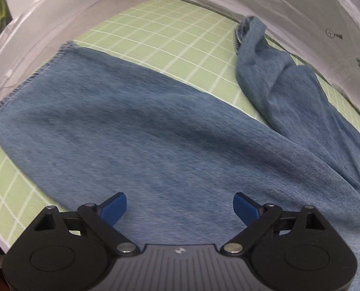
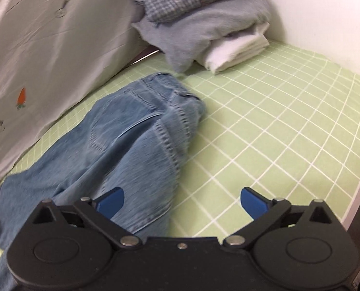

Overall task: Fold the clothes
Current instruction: 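Grasp the waistband by the red label with the right gripper and lift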

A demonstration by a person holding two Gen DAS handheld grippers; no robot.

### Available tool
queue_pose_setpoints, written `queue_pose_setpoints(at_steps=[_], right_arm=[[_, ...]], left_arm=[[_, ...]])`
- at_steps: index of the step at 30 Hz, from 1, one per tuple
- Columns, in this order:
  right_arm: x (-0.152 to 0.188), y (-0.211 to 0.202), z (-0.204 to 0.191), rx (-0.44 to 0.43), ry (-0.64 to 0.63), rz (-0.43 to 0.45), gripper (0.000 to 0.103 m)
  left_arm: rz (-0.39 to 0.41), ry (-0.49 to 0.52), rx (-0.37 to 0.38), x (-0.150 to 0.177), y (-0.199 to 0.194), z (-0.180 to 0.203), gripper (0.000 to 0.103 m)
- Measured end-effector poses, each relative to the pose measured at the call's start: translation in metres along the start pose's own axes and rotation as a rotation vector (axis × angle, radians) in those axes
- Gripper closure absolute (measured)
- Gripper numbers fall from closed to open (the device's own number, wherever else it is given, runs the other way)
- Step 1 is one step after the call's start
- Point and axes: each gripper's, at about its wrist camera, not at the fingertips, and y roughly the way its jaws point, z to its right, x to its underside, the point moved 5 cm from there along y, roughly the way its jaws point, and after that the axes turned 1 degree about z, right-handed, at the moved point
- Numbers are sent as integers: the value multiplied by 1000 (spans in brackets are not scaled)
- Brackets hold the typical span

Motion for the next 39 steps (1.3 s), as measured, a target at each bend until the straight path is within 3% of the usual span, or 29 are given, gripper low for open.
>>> queue_pose_setpoints(at_steps=[6, 13, 18, 20, 22, 23, 27, 33, 35, 37, 39], right_arm=[[-29, 35, 24, -35, 176, -4, 0], [-74, 85, 12, -8, 268, -8, 2], [-83, 100, 4, 8, 258, -35, 23], [-80, 107, 5, 17, 262, -57, 35], [-76, 109, 7, -32, 293, -63, 58], [-77, 108, 4, -51, 269, -53, 74], [-84, 101, -21, -73, 98, 3, 91], [-84, 96, -112, -176, -241, 58, 92], [-72, 104, -139, -258, -288, 30, 92], [-53, 121, -153, -322, -257, -59, 92], [-31, 135, -160, -320, -272, -125, 92]], left_arm=[[-45, 0, -88, -3, 21, 18, 6], [-69, 27, -148, -16, 38, 34, 0], [-53, 34, -144, -15, 37, 33, 0], [-44, 36, -143, -14, 37, 33, 0], [-44, 40, -142, -14, 37, 33, 0], [-44, 42, -141, -14, 37, 34, 0], [-45, 50, -138, -15, 38, 34, 0], [-43, 61, -134, -16, 38, 34, 0], [-38, 64, -133, -15, 38, 35, 0], [-29, 65, -132, -14, 38, 34, 0], [-18, 65, -132, -13, 38, 34, 0]])
